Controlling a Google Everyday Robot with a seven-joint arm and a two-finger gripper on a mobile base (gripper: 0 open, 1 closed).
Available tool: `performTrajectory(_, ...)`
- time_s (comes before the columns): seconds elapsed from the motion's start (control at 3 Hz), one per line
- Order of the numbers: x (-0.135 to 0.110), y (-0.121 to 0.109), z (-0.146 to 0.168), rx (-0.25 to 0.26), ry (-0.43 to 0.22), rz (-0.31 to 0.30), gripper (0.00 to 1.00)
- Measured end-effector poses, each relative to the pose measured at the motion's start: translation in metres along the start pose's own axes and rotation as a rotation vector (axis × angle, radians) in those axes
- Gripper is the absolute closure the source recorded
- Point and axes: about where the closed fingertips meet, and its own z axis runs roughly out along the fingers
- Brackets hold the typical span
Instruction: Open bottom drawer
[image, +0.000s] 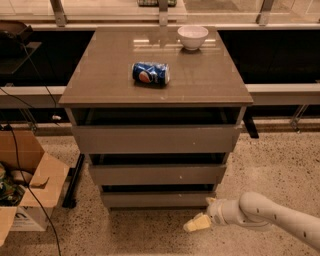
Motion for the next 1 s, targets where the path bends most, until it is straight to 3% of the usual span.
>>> performTrajectory(0.67,0.005,-0.002,0.019,0.017,0.025,0.008,0.0)
performTrajectory(1.0,-0.001,-0.01,0.056,0.035,0.01,-0.025,0.0)
